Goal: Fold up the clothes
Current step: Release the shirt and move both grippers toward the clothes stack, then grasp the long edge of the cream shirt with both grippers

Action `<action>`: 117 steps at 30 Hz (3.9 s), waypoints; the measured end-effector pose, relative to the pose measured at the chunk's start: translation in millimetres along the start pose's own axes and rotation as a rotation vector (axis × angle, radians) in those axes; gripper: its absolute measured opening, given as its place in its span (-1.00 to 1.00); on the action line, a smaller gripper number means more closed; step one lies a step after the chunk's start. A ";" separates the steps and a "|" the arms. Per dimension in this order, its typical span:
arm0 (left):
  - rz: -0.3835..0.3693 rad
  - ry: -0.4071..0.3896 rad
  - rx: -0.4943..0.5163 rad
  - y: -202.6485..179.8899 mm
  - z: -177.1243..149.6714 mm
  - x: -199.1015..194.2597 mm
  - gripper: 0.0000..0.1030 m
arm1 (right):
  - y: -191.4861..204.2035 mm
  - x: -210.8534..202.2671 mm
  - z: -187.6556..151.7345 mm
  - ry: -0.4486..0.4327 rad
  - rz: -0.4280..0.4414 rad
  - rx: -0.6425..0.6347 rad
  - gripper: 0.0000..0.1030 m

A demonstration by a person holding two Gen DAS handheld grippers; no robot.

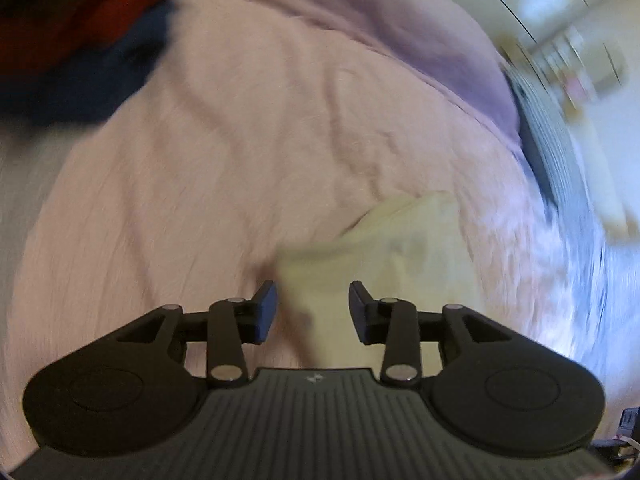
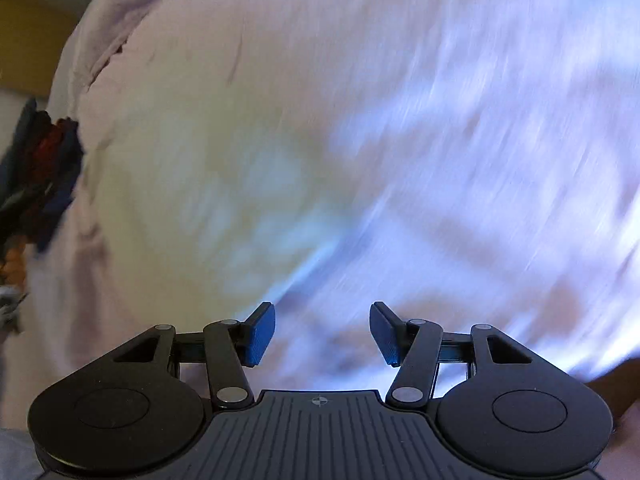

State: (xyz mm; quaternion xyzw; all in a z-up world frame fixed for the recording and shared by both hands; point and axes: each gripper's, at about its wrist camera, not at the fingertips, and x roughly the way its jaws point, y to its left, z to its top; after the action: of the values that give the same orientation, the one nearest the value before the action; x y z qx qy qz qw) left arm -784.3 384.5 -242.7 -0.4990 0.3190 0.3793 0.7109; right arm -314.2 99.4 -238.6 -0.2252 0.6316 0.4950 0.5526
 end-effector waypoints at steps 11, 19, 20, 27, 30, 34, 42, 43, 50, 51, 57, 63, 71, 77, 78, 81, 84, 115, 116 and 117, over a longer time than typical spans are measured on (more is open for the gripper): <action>0.073 -0.229 -0.380 2.9 -65.5 15.3 -0.22 | 70.8 77.0 203.0 0.037 0.282 -0.589 0.09; -0.024 -0.353 -0.485 25.2 -40.3 48.4 -0.22 | 162.9 164.3 272.1 0.126 0.615 -0.590 0.09; -0.039 -0.352 -0.487 26.2 -38.2 51.1 -0.45 | 167.6 175.6 274.3 0.142 0.617 -0.576 0.09; -0.025 -0.446 -0.367 12.1 -37.4 36.4 -0.97 | 179.1 181.2 275.3 0.068 0.731 -0.644 -1.00; 0.074 -0.408 -0.355 15.9 -34.7 54.5 -0.94 | 184.8 183.0 272.4 0.014 0.659 -0.711 -1.00; 0.162 -0.364 -0.353 17.4 -32.7 82.7 -0.78 | 186.9 209.2 256.4 0.045 0.518 -0.732 -1.00; 0.330 -0.438 -0.301 -21.0 -71.5 12.5 -0.57 | 156.2 118.9 217.1 -0.137 0.371 -0.737 -0.33; 0.328 -0.432 -0.280 -30.3 -84.5 2.3 -0.60 | 152.0 98.5 198.2 -0.158 0.376 -0.761 -0.33; 0.283 -0.258 -0.023 -118.5 -202.8 5.8 -0.86 | 121.7 36.3 29.5 -0.148 0.291 -0.944 -0.33; 0.297 -0.219 -0.021 -123.1 -222.3 14.6 -0.87 | 114.8 41.3 11.6 -0.144 0.248 -0.965 -0.33; 0.375 -0.175 0.022 -137.7 -291.6 5.9 -0.86 | 83.5 37.4 -34.8 -0.162 0.087 -0.893 -0.33; 0.242 -0.193 -0.166 -125.2 -310.7 -35.2 -0.74 | 56.4 -3.6 -51.3 -0.127 0.080 -0.721 -0.33; -0.002 -0.259 -0.462 -77.4 -298.8 -26.4 -0.31 | 15.7 3.8 -32.1 -0.004 0.368 -0.329 0.21; -0.173 -0.219 -0.590 -36.0 -298.4 9.8 -0.31 | 2.7 54.1 9.8 0.172 0.500 -0.253 0.21; -0.220 -0.207 -0.609 -31.7 -299.7 13.7 -0.31 | 0.8 61.9 16.8 0.202 0.528 -0.240 0.20; -0.297 -0.154 -0.610 -26.8 -302.9 20.6 -0.33 | 0.2 74.3 29.8 0.279 0.604 -0.252 0.20; -0.317 -0.131 -0.591 -26.1 -302.5 22.1 -0.39 | 0.4 76.4 33.1 0.328 0.654 -0.283 -0.03; -0.456 -0.124 -0.739 -63.4 -413.2 -45.2 -0.95 | -44.5 4.0 -79.5 0.469 0.532 0.003 -0.80; -0.464 -0.134 -0.742 -66.1 -407.5 -46.6 -0.94 | -40.4 1.7 -77.7 0.469 0.528 0.018 -0.80; -0.472 -0.140 -0.749 -71.1 -395.2 -50.7 -0.94 | -34.0 -1.6 -72.6 0.475 0.528 0.028 -0.80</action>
State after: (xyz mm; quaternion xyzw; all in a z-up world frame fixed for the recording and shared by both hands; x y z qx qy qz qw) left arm -778.8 -18.0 -285.2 -0.7542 -0.0115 0.3289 0.5682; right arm -320.0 21.7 -257.2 -0.1552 0.7855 0.5460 0.2464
